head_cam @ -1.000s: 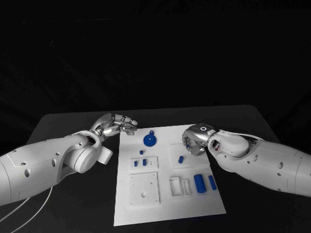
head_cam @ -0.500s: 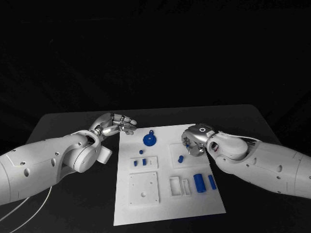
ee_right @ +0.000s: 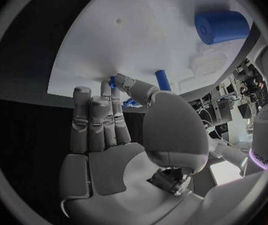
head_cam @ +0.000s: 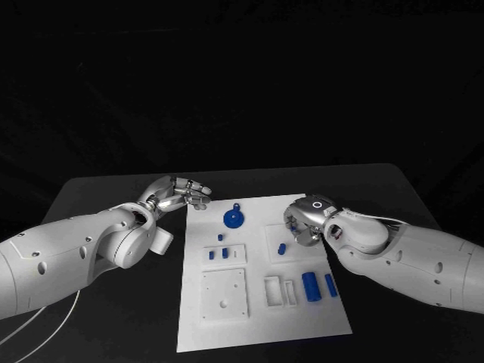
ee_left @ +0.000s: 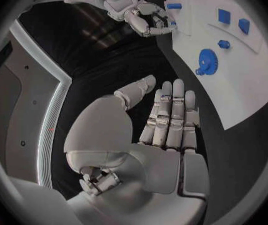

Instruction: Assemble the parts on the task board

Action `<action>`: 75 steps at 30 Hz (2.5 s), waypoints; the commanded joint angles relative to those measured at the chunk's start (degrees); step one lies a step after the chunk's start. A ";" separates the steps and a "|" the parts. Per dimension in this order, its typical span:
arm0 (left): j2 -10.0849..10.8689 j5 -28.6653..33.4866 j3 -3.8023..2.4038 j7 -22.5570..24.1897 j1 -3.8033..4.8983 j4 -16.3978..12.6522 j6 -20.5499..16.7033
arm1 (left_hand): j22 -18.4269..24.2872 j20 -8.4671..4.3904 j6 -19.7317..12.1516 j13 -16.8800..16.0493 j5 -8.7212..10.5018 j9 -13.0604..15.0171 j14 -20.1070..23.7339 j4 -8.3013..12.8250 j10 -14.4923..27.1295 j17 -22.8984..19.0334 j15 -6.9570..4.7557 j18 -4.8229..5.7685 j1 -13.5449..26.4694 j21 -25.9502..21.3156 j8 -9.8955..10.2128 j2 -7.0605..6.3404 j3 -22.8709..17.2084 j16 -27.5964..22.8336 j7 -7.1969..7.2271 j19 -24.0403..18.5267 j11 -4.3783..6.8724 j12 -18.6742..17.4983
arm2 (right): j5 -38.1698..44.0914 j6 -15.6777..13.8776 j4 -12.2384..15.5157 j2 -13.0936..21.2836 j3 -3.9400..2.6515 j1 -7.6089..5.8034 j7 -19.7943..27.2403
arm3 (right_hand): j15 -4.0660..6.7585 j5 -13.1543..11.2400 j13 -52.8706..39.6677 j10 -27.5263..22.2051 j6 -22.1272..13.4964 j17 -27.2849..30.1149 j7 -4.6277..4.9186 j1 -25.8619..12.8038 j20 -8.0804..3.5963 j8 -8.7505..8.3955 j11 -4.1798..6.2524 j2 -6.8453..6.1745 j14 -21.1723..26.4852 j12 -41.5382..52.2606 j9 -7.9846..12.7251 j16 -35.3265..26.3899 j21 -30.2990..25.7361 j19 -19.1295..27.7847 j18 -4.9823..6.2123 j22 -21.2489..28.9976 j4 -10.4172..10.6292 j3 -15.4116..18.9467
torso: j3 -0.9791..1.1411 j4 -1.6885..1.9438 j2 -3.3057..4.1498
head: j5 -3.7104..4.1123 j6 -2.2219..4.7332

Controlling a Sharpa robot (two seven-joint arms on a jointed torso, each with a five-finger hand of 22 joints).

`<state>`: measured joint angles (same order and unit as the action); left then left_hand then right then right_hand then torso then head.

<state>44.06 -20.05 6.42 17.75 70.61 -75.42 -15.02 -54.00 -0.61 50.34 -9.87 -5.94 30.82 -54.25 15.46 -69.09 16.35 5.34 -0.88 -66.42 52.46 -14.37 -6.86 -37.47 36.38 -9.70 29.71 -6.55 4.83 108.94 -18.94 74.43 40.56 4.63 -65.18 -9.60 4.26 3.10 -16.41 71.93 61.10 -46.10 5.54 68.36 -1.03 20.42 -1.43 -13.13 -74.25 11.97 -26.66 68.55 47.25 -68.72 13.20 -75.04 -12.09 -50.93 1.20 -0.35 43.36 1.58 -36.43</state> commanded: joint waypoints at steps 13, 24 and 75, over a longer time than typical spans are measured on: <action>-0.22 0.60 -0.05 0.47 0.02 1.02 -0.14 | -0.08 0.46 -0.35 0.11 0.25 -0.09 -0.24 -0.14 0.31 0.23 0.23 -0.76 0.64 -0.26 -0.12 -0.19 0.31 -0.38 0.03 0.06 -0.34 -0.34 | -1.26 -0.90 3.42 2.40 -2.31 0.27 0.59 | 0.57 -0.25 -0.16 3.47 0.60 0.09 -0.08 0.27 -0.26 0.36 -0.13 -0.81 -0.20 0.06 -0.17 0.05 0.22 -0.66 1.80 -0.75 0.32 -0.70 | -0.05 -0.03 -0.02 | -0.09 0.37; -0.40 0.80 -0.04 0.58 -0.06 1.50 -0.86 | -0.10 0.47 -0.45 0.16 0.27 -0.12 -0.21 -0.18 0.36 0.36 0.25 -0.77 0.68 -0.29 -0.10 -0.26 0.36 -0.54 -0.01 0.07 -0.37 -0.40 | -4.93 -2.29 8.67 4.65 -3.67 0.26 1.62 | 0.58 -0.26 -0.23 3.49 0.62 0.10 -0.10 0.29 -0.32 0.37 -0.12 -0.91 -0.22 0.03 -0.19 0.03 0.22 -0.70 1.80 -0.74 0.47 -0.81 | -0.09 -0.04 -0.09 | -0.40 0.63; -3.24 4.74 -0.04 0.90 -0.09 2.04 -3.93 | -0.16 0.48 -0.46 0.22 0.34 -0.14 -0.29 -0.36 0.26 0.75 0.25 -0.82 0.72 -0.33 -0.19 -0.41 0.41 -0.86 -0.02 0.17 -0.34 -0.40 | 1.17 1.78 14.97 -5.22 3.47 4.53 1.29 | 0.53 -0.14 -0.38 3.36 0.44 0.17 -0.02 0.32 -0.54 0.25 -0.18 -0.60 -0.27 -0.22 -0.18 -0.11 0.14 -0.73 1.80 -0.69 0.71 -0.94 | -0.12 -0.02 0.06 | -8.12 -1.86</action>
<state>40.97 -15.73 6.42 17.94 70.49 -73.30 -18.81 -54.06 -0.41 50.34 -9.73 -5.94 30.77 -54.24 15.31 -68.89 17.01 5.34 -0.88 -66.19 52.47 -14.37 -7.09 -37.32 35.72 -9.70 29.91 -6.75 4.65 108.41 -18.30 89.40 35.36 8.09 -60.70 -8.08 4.43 2.87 -16.69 72.82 61.27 -46.01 5.32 68.10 -1.25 20.39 -0.92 -13.82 -74.51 11.41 -26.76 68.55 47.25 -69.46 13.20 -75.04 -11.46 -51.54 1.12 -0.37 43.42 -6.47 -38.17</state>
